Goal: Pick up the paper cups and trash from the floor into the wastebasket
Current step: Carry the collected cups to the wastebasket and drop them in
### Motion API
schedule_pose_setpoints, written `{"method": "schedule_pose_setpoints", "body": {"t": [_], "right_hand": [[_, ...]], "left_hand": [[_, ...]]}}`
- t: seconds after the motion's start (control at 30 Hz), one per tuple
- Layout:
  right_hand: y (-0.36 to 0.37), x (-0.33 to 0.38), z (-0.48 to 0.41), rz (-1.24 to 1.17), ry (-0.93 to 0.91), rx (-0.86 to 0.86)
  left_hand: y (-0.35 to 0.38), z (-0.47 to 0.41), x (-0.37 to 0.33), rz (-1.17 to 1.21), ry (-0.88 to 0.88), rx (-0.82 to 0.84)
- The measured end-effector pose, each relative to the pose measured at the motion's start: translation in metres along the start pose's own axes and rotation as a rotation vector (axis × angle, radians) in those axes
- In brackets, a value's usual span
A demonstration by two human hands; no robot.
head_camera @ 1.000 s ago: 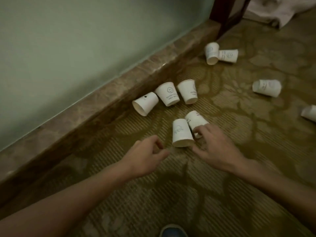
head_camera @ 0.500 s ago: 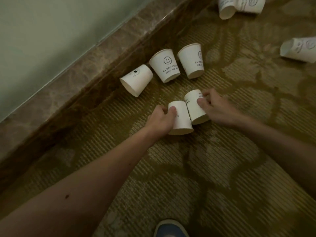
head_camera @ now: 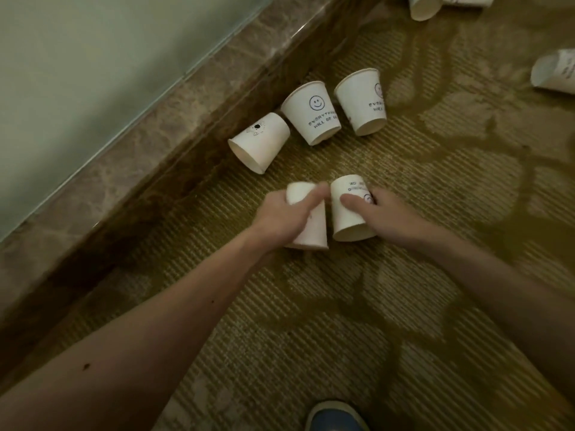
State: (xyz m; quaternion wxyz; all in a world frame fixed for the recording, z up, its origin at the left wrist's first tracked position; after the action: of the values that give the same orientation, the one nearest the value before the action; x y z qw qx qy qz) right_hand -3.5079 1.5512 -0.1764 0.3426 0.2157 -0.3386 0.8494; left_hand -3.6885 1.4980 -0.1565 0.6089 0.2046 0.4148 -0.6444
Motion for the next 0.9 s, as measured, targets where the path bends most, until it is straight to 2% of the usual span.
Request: {"method": "schedule_pose_setpoints", "body": {"t": [0.1, 0.17, 0.33, 0.67, 0.77, 0.9], "right_hand": [[0.001, 0.003, -0.005, -0.213, 0.097, 0.015], [0.006, 0.009, -0.009, -0.340, 0.137, 0.034], [0.019, 0.043, -0.014, -0.466, 0.119, 0.021], [0.024, 0.070, -0.004, -0.334, 0.107, -0.090], [0.017, 0.072, 0.049, -0.335, 0.162, -0.073], [0.005, 0.111, 0.166, -0.307, 0.189, 0.031]], "left_hand": [[-0.043, -0.003, -0.009, 0.246, -0.010, -0.168], [-0.063, -0.007, -0.012, 0.357, -0.007, -0.214], [-0.064, -0.018, -0.023, 0.466, 0.027, -0.114], [-0.076, -0.036, -0.030, 0.320, 0.061, -0.014], [-0.076, 0.005, -0.026, 0.264, 0.035, 0.038], [-0.106, 0.115, -0.062, 0.273, -0.029, 0.076]]}}
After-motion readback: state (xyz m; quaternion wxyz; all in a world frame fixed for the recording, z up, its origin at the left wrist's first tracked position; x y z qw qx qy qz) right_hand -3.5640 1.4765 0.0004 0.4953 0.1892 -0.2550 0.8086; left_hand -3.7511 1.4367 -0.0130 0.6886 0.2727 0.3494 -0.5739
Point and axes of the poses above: each hand's wrist, its own z-axis away from the middle knuckle, its own y-axis out of the palm, x = y × z, the point moved 7 cm from there along -z, towards the middle knuckle, and after that the axes turned 6 degrees about y, right-handed, at the moved point
